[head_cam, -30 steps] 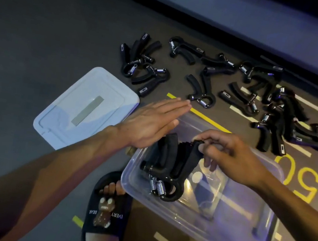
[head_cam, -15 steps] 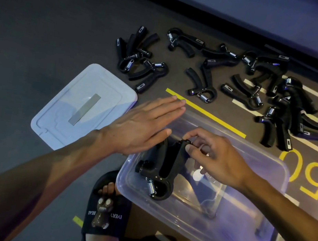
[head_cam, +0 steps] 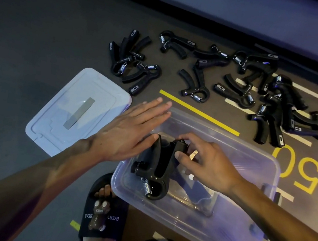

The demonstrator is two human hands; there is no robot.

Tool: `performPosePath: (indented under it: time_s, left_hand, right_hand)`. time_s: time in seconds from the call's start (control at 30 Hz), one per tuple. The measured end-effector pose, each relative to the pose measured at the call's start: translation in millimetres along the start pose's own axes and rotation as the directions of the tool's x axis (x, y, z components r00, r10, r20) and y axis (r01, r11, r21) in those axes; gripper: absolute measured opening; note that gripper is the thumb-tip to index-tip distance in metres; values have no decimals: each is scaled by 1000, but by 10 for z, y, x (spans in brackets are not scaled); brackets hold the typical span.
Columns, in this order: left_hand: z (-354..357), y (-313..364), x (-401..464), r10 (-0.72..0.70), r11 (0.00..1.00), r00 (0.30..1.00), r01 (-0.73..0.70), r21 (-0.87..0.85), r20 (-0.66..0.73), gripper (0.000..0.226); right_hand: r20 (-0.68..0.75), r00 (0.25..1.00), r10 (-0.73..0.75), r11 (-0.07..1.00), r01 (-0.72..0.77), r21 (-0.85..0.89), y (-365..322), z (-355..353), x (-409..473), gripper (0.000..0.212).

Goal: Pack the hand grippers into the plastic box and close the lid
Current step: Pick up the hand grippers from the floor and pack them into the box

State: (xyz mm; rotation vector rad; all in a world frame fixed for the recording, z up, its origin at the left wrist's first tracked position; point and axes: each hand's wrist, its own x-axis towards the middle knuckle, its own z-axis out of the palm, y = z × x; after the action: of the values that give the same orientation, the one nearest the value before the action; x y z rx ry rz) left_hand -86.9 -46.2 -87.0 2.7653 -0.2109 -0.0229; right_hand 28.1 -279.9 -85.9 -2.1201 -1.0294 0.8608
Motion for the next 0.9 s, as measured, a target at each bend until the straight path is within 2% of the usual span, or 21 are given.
performPosePath:
  time_s: [0.17, 0.43, 0.53, 0.63, 0.7, 0.8, 0.83, 0.9]
  left_hand:
    - [-18, -14, -42, -6, 998, 1000, 6, -60, -8, 42]
    - [-26, -43, -47, -87, 984, 996, 82, -160, -27, 54]
    - [-51, -120, -26, -120, 981, 992, 111, -156, -49, 53]
    - [-68, -209, 27, -96, 985, 993, 85, -150, -63, 51]
    - [-73, -294, 55, -94, 973, 995, 83, -215, -44, 49]
    - [-109, -493, 148, -272, 890, 961, 271, -368, 51, 48]
    - [-93, -620, 200, -345, 861, 936, 347, -371, 73, 49]
    - [-23, -921, 320, -430, 863, 900, 432, -262, 65, 50]
  right_hand:
    - [8, 1000, 17, 999, -17, 33, -38, -8, -10, 32]
    - [17, 999, 47, 999, -47, -8, -9, -60, -38, 45]
    - [-64, 998, -5, 999, 2, -36, -21, -218, -29, 42]
    - [-181, 981, -67, 998, 63, -27, -37, -404, 59, 32]
    - [-231, 970, -80, 997, 79, -16, -41, -496, 163, 24]
    - [-258, 963, -79, 997, 81, 0, -44, -612, 375, 16]
    - [-259, 963, -72, 997, 77, 9, -40, -648, 460, 15]
    - [-258, 964, -59, 998, 62, 4, 2, -712, 642, 12]
